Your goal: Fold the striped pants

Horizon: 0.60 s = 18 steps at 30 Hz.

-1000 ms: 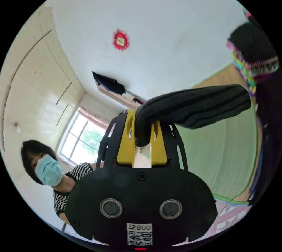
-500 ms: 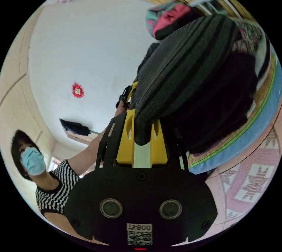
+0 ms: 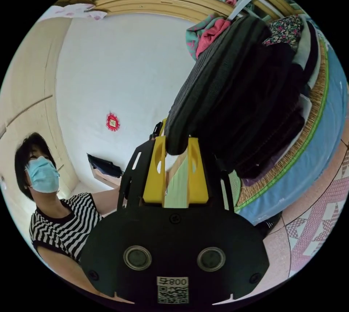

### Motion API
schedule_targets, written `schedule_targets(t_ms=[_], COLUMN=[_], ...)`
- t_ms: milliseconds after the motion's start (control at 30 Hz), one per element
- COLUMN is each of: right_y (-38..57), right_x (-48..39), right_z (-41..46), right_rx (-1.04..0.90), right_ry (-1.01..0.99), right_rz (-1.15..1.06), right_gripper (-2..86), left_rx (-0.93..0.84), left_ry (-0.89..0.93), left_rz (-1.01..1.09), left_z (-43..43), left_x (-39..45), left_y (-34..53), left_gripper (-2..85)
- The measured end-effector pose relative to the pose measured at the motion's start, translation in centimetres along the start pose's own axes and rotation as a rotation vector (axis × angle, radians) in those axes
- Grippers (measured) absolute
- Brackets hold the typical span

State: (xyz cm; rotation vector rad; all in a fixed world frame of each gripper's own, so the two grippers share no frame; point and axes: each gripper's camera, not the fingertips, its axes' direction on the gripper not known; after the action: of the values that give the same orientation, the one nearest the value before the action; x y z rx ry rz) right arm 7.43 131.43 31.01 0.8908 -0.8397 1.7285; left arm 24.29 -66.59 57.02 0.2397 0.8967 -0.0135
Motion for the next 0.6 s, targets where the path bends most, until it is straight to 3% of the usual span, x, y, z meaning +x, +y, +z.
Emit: schedule_targets(t_ms=[167,300,367,600], right_y=[-2.4,-7.4,-8.2,-5.8], right_x=[-5.1,-8.6,-8.1,-8.3], right_z=[-4.1,1.3,5.5,12.1], right_rx=[0.090,-0.014,-0.108,-0.104], right_ry=[0.127,0.288,0.396,0.530], right_rz=[-0.135,-0.274,-0.291,-0.377], right_gripper=[1.4,0.3,0.2,0.1], left_rx=[-0.030,-0.116,-0.172,-0.148], left_ry=[-0.013,-0.148,-0.362,-0.384], left_rz=[0.169,0.273,0.378,0.349], left_z=[3.8,8.1,10.6,11.7], left_x=[3.4,4.8,4.7,2.3], left_y=[-1.7,-2.8,-3.0,-3.8], left_gripper=[6.5,4.2,1.7,0.2])
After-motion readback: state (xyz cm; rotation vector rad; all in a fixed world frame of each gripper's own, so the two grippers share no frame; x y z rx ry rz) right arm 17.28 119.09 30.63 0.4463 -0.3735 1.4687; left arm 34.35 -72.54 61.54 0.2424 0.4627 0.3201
